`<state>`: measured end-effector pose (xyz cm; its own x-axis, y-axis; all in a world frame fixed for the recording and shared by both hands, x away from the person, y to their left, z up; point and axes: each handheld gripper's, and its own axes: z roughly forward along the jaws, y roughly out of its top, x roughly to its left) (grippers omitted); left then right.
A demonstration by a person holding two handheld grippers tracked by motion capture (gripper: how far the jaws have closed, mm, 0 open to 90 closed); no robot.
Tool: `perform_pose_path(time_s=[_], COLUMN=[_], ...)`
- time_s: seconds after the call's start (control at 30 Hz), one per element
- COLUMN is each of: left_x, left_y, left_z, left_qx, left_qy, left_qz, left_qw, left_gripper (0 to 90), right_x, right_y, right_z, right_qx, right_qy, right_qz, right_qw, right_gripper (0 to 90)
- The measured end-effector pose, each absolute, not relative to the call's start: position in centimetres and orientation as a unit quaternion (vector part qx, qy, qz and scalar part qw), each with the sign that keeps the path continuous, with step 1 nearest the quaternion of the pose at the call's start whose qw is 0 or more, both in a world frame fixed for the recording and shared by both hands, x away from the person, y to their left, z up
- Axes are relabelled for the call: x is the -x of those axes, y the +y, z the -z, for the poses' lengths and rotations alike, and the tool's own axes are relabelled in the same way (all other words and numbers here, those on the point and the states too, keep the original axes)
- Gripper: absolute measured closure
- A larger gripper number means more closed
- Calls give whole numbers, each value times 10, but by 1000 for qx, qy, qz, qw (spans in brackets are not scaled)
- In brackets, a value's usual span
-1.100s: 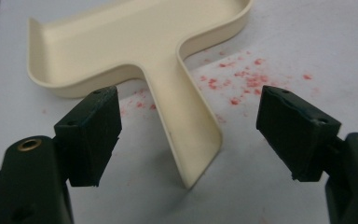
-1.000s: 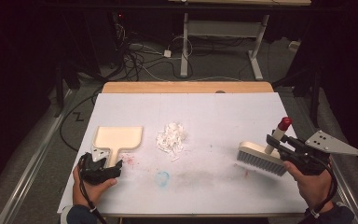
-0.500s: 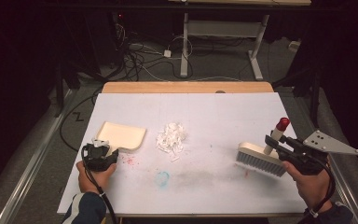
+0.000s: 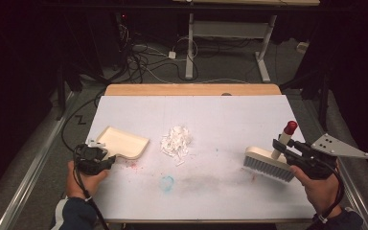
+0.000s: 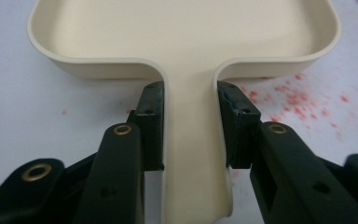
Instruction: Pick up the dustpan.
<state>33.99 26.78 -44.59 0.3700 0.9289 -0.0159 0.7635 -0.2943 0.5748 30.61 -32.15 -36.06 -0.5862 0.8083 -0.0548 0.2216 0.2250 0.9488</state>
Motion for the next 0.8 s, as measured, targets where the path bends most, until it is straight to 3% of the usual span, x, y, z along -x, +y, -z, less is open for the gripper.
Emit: perform_pose_path(time_s=[0.47, 0.8], left_x=[-301, -296], left_y=[247, 239], left_z=[429, 428], left_qx=[-869, -882], left_qy=[433, 411], left_qz=[-115, -105], left_qw=[210, 208], left_gripper=[636, 636], right_x=[-317, -348], right_y=[-308, -264], right_z=[368, 367], right_qx=[-361, -347], right_qy=[730, 736], right_qz=[-511, -512], right_qw=[276, 274], right_gripper=[705, 705])
